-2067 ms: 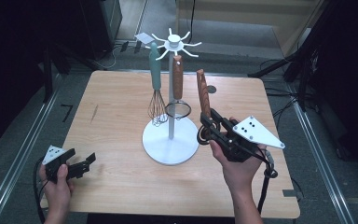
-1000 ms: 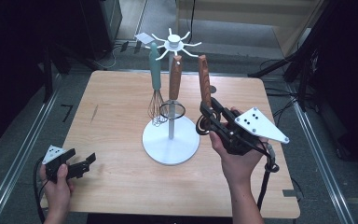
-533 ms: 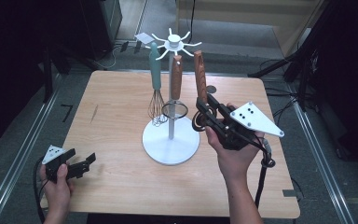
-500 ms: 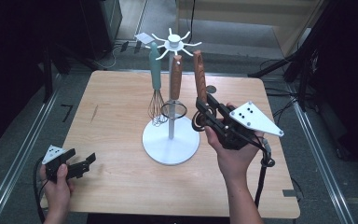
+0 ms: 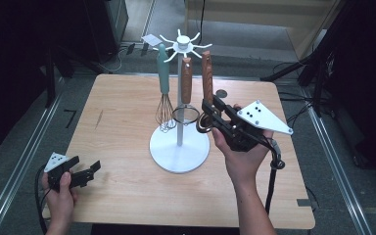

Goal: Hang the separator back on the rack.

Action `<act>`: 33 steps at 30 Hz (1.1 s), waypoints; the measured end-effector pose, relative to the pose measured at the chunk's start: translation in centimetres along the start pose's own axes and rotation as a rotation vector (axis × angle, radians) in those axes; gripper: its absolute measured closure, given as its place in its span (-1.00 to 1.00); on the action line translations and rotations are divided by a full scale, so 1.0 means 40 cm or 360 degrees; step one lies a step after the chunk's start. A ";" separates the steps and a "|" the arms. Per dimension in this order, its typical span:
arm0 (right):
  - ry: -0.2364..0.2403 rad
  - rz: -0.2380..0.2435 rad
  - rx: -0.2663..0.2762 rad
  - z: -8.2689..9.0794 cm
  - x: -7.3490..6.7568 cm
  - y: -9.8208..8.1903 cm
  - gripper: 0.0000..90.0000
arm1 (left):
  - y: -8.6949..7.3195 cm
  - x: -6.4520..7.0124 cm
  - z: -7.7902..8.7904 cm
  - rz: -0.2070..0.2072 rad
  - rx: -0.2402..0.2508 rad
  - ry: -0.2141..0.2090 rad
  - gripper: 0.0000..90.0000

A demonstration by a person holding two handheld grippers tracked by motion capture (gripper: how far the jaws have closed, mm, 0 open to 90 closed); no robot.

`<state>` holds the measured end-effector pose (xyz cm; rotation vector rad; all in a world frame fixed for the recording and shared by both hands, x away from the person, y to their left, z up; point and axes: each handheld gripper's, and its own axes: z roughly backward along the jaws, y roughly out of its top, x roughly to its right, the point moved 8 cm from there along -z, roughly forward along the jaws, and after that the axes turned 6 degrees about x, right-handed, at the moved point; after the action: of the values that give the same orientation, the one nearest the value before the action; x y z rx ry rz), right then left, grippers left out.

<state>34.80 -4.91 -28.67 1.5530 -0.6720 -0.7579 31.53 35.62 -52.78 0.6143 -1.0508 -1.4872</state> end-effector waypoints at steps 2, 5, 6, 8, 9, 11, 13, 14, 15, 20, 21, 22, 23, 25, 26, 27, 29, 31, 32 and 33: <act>0.0024 -0.0015 -0.0008 -0.002 -0.002 -0.001 0.59 | 0.000 0.000 0.000 -0.0002 0.0000 -0.0002 -0.77; 0.0050 -0.0028 -0.0020 -0.003 -0.005 -0.002 0.59 | 0.000 0.000 0.000 -0.0002 0.0000 -0.0002 -0.77; 0.0050 -0.0028 -0.0022 -0.003 -0.007 -0.002 0.59 | 0.000 0.000 0.000 -0.0002 0.0000 -0.0002 -0.77; 0.0055 -0.0029 -0.0029 -0.002 -0.011 -0.002 0.59 | 0.000 0.000 0.000 -0.0004 -0.0002 0.0000 -0.77; 0.0060 -0.0018 -0.0031 -0.002 -0.013 -0.003 0.59 | 0.000 0.000 0.000 -0.0004 -0.0002 0.0000 -0.77; 0.0064 -0.0003 -0.0046 -0.001 -0.018 -0.006 0.59 | 0.000 0.000 0.000 -0.0005 -0.0002 0.0000 -0.77; 0.0072 0.0018 -0.0056 0.000 -0.024 -0.010 0.59 | 0.000 0.001 0.000 -0.0003 -0.0003 0.0000 -0.77; 0.0070 0.0023 -0.0054 -0.001 -0.025 -0.010 0.59 | 0.000 0.001 0.000 -0.0004 -0.0003 0.0000 -0.77; 0.0060 0.0027 -0.0050 -0.001 -0.024 -0.010 0.59 | 0.000 0.001 0.000 -0.0003 -0.0003 0.0000 -0.77; -0.0003 0.0032 -0.0004 0.000 -0.014 -0.008 0.57 | 0.000 0.000 0.000 -0.0002 -0.0003 -0.0001 -0.77; -0.0001 0.0018 -0.0002 0.001 -0.013 -0.010 0.55 | 0.000 0.000 0.000 -0.0003 -0.0005 0.0001 -0.77; 0.0015 0.0005 0.0003 0.001 -0.013 -0.013 0.49 | 0.000 0.000 0.000 -0.0003 -0.0006 0.0001 -0.77; 0.0017 -0.0008 0.0007 0.002 -0.012 -0.015 0.43 | 0.000 0.000 -0.001 -0.0003 -0.0004 0.0001 -0.77; -0.0001 -0.0014 0.0010 0.005 -0.006 -0.019 0.33 | 0.000 0.000 0.000 -0.0004 -0.0004 0.0000 -0.77; -0.0010 -0.0012 0.0010 0.005 -0.002 -0.022 0.30 | 0.000 0.001 0.000 -0.0003 -0.0004 0.0000 -0.77; -0.0017 -0.0014 0.0003 0.007 0.000 -0.027 0.26 | 0.000 0.001 0.000 -0.0005 -0.0007 0.0002 -0.77; -0.0033 -0.0004 0.0000 0.012 0.007 -0.035 0.19 | -0.001 0.001 0.000 -0.0006 -0.0008 0.0002 -0.77; -0.0051 0.0001 -0.0008 0.017 0.013 -0.044 0.12 | -0.001 0.001 0.000 -0.0009 -0.0011 0.0003 -0.77; -0.0053 -0.0013 -0.0011 0.021 0.015 -0.049 0.07 | -0.001 0.001 0.000 -0.0012 -0.0012 0.0004 -0.77; -0.0053 -0.0011 -0.0015 0.023 0.018 -0.054 0.04 | -0.001 0.001 0.000 -0.0014 -0.0011 0.0004 -0.77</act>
<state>34.50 -5.81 -30.96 1.5377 -0.6872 -0.7928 31.50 35.58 -52.80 0.6164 -1.0417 -1.4967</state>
